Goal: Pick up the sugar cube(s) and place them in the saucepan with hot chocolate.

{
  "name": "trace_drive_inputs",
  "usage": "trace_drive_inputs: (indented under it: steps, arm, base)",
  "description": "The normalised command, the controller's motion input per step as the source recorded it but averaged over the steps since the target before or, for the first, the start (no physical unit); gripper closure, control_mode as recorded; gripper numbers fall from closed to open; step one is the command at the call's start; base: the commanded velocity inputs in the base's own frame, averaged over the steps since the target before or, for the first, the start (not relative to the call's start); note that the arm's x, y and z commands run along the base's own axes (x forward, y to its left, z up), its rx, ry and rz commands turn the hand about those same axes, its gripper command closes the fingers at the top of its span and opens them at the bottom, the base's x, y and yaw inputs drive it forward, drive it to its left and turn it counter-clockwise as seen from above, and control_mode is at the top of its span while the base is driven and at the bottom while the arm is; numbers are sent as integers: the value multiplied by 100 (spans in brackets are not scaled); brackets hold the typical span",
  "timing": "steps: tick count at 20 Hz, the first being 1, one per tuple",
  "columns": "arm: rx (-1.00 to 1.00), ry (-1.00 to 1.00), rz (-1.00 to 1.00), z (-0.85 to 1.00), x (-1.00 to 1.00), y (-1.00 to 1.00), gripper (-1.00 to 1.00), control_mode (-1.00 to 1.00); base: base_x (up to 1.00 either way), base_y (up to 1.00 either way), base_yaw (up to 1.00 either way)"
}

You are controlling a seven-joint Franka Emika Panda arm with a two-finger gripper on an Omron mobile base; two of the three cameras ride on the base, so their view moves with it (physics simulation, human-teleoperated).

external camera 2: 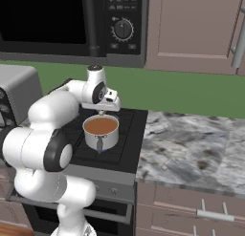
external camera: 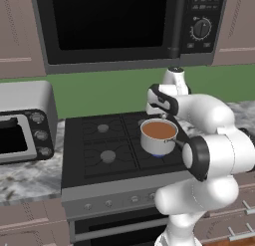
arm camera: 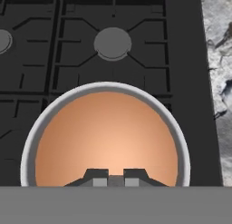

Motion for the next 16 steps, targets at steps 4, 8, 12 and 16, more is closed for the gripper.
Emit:
trace_drive_inputs:
  steps: [4,8,12,16]
  arm:
    - [0,0,0,-15,10,0,100,-100]
    - [0,0,0,-7,32,0,100,-100]
    - [0,0,0,-5,25,0,100,-100]
    - [0,0,0,-12,11,0,100,-100]
  base:
    - [0,0,0]
    - [0,0,0]
    - [0,0,0]
    - [0,0,0]
